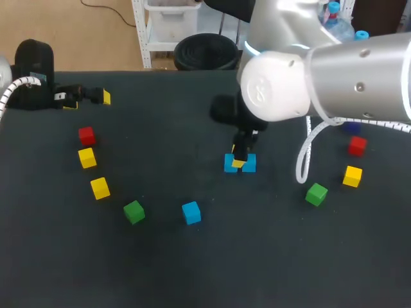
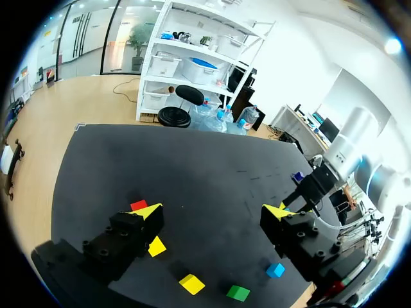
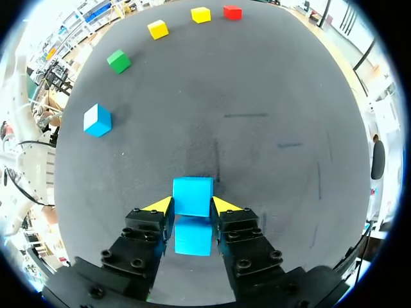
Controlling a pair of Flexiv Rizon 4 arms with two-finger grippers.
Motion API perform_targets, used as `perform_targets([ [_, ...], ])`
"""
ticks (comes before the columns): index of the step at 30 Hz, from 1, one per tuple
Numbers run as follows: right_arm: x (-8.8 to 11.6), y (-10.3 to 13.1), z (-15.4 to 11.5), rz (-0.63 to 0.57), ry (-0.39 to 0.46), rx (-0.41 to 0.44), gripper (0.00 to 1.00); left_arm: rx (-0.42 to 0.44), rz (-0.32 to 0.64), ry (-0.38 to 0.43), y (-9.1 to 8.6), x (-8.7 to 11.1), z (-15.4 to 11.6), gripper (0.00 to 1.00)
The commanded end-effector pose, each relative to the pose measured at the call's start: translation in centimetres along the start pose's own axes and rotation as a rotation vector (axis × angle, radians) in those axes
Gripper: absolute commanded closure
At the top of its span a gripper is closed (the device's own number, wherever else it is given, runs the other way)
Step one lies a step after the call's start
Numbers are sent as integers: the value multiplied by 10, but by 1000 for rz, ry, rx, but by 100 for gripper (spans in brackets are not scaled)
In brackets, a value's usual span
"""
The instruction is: Place the blue cubes, place green cubes on the blue cubes, place the yellow cubes on the green cubes, then place the red cubes on the yellow cubes, and place purple cube on the red cubes.
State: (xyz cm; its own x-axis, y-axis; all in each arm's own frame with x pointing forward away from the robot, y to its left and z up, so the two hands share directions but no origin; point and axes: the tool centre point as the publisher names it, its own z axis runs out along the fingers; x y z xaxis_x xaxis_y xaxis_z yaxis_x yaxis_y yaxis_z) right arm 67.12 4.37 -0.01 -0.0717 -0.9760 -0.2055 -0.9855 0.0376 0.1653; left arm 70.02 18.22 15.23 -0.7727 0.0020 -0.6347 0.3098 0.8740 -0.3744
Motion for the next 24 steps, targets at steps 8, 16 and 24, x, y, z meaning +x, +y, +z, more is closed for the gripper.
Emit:
perform_targets([
  [8, -1, -2, 2, 1, 2, -3, 0, 12, 2, -6, 2, 1, 0, 0],
  [16, -1, -2, 2, 1, 2, -3, 0, 12, 2, -6, 2, 1, 0, 0],
  [24, -1, -2, 2, 1, 2, -3, 0, 12, 2, -6, 2, 1, 0, 0],
])
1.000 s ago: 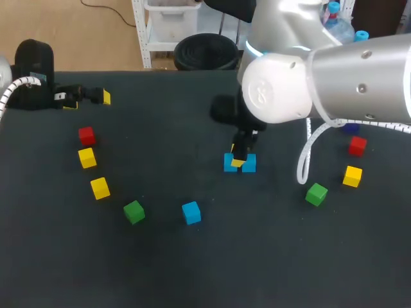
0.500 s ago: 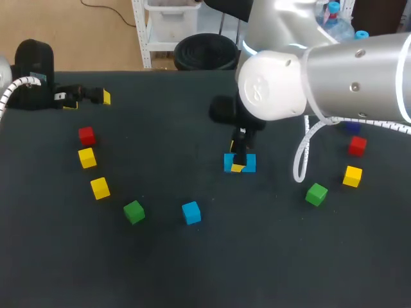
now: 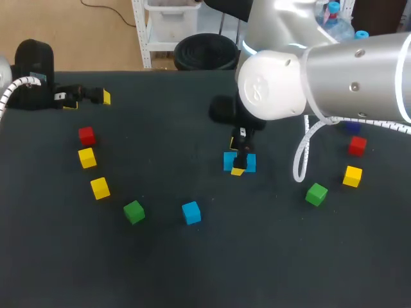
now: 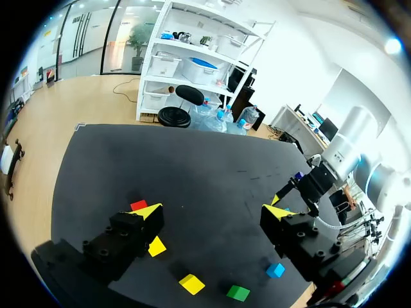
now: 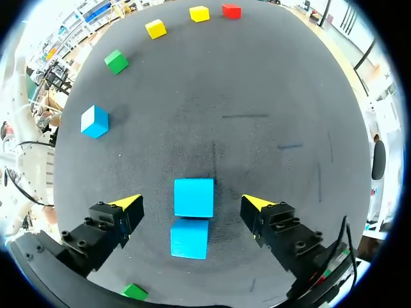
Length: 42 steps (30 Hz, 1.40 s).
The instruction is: Place the blue cubes, place green cubes on the blue cubes, place the yellow cubes on the green cubes, then place the red cubes on the yellow cubes, and place purple cube on the red cubes.
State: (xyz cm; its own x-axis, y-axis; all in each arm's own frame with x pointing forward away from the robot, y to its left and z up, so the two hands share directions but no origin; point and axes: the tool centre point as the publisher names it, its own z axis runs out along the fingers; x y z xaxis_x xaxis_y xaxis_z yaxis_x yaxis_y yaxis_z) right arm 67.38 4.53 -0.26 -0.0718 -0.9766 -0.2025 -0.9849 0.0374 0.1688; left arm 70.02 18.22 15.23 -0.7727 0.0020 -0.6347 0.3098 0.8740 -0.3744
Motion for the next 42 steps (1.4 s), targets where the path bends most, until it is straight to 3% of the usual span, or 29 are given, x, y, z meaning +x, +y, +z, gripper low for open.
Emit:
perform_targets([
  [1, 0, 0, 0, 0, -1, 1, 0, 12, 2, -6, 2, 1, 0, 0],
  [17, 2, -1, 2, 28, 28, 32, 0, 12, 2, -6, 2, 1, 0, 0],
  [29, -15, -3, -57, -27, -45, 202, 0, 12, 2, -6, 2, 1, 0, 0],
  [34, -19, 1, -62, -46, -51, 230, 0, 12, 2, -6, 2, 1, 0, 0],
  [42, -3, 20, -82, -5, -144, 267, 0, 12, 2, -6, 2, 1, 0, 0],
])
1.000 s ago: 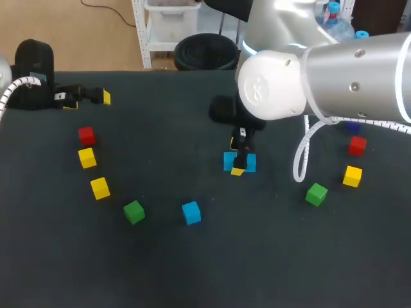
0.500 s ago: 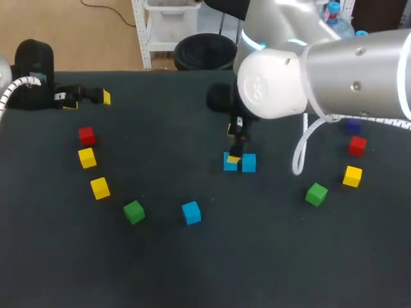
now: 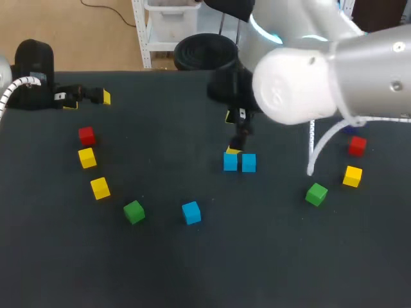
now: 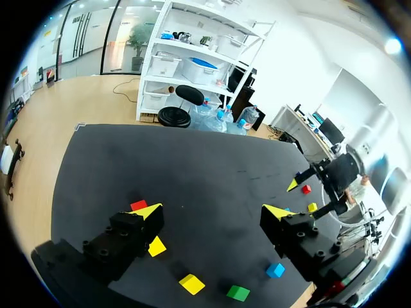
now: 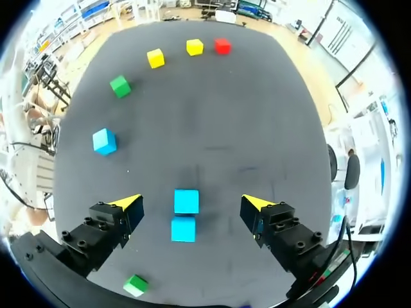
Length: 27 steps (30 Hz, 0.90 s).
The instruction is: Place the blue cubes, place green cubes on the blue cubes, place the yellow cubes on the green cubes, then place the red cubes on the yellow cubes, and place purple cube on the red cubes.
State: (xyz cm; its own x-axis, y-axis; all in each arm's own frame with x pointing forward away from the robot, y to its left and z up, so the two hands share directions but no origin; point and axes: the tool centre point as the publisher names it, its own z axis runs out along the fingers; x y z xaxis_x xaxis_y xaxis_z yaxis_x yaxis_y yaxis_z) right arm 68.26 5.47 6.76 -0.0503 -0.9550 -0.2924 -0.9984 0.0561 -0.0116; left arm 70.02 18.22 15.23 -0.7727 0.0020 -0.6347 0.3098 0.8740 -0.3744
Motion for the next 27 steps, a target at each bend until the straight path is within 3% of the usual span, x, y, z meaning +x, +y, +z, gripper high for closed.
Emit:
perform_targets([
  [1, 23, 14, -24, 46, -65, 108, 0, 12, 2, -6, 2, 1, 0, 0],
  [10, 70, 9, -59, 232, -246, 287, 0, 12, 2, -6, 2, 1, 0, 0],
  [13, 80, 8, -57, 268, -208, 423, 0, 12, 2, -6, 2, 1, 0, 0],
  [20, 99, 5, -44, 318, -249, 444, 0, 12, 2, -6, 2, 1, 0, 0],
  [27, 112, 1, -48, 382, -286, 468, 0, 12, 2, -6, 2, 1, 0, 0],
])
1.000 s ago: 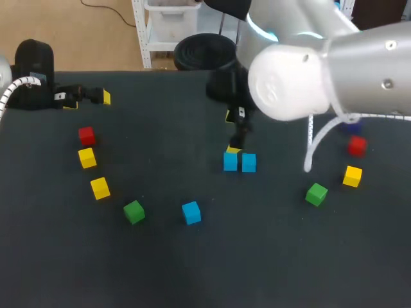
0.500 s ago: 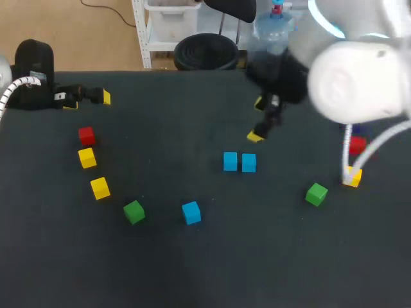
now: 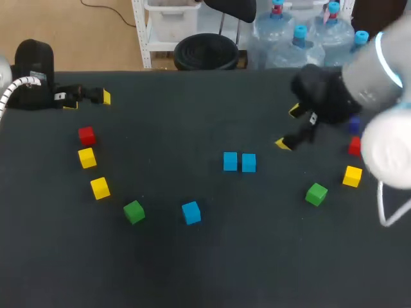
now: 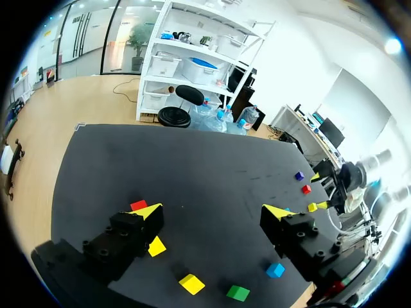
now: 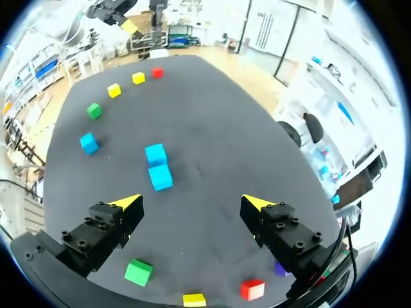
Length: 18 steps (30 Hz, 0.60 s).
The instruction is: Place the blue cubes, place green cubes on the blue cubes, place the yellow cubes on the green cubes, then place the red cubes on the yellow cubes, and place purple cube on the red cubes.
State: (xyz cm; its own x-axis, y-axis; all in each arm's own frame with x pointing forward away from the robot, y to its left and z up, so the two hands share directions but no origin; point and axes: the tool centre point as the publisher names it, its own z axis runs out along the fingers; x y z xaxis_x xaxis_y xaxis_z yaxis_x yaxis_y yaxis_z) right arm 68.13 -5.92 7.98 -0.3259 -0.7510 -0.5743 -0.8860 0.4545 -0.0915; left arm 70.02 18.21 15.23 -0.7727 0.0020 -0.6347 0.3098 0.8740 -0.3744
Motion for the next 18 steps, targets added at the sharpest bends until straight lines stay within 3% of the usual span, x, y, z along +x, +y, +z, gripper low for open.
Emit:
perform_targets([
  [1, 8, 1, -7, 14, -30, 212, 0, 12, 2, -6, 2, 1, 0, 0],
  [18, 3, -24, -45, 78, -109, 323, 0, 12, 2, -6, 2, 1, 0, 0],
])
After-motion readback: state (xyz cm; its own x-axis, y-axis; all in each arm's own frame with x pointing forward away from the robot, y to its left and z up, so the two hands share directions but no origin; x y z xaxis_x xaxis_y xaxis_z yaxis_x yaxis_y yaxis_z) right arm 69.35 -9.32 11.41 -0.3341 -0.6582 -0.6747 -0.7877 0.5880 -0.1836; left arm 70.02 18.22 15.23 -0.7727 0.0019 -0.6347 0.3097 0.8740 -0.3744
